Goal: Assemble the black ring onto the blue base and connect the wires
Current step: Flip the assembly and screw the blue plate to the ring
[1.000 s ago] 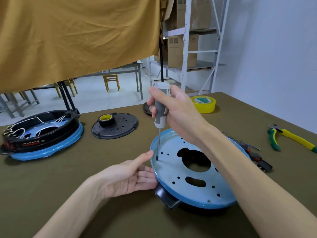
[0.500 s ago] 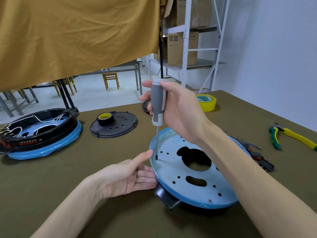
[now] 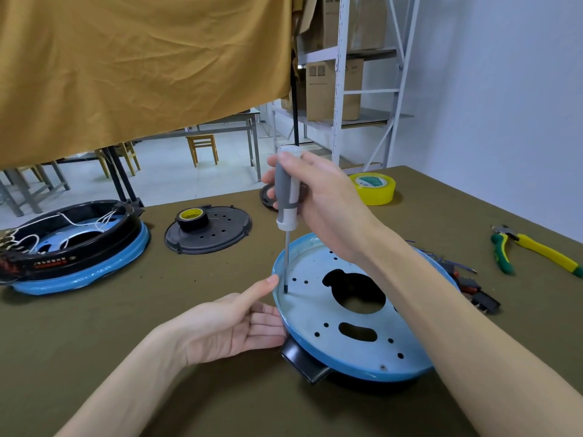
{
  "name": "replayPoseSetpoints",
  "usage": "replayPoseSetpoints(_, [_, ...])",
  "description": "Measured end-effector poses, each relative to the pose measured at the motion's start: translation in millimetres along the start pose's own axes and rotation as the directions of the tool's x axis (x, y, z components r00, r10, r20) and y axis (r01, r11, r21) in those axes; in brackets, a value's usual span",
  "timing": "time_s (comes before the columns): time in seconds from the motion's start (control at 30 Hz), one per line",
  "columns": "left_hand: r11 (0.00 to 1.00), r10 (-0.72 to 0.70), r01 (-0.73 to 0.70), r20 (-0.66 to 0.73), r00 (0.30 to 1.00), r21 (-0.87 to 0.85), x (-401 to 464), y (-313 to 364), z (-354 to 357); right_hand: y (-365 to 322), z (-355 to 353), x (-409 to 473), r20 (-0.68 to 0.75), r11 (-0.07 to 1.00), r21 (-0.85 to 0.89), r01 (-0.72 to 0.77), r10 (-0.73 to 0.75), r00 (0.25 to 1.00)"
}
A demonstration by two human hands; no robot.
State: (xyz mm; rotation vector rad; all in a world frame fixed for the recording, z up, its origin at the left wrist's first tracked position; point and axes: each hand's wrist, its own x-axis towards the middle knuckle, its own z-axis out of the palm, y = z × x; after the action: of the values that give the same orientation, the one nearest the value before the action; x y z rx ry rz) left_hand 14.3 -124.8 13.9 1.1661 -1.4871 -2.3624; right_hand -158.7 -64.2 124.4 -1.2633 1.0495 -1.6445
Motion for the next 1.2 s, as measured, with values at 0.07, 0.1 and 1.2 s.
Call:
replayPoseSetpoints(0.07, [1.000,0.000,0.000,0.004,1.000,-0.003,-0.4,-0.2,-0.9,1.9,-1.3,0.2,-0.028,1.000,-0.017,0.022,-0.022,0.999])
replayPoseSetpoints(0.1, [1.000,0.000,0.000,0.007,1.000,-0.002,-0.2,-0.4,-1.4,1.8,-1.8,0.1,-0.027,0.999,-0.023,0.025,-0.026,0.999])
replayPoseSetpoints(1.2, [1.000,0.006,-0.006,0.021,1.000,0.009,0.7,-0.9,-1.5,0.7,0.6,-0.8,0.076,0.999,0.037,0.026,-0.028,0.997])
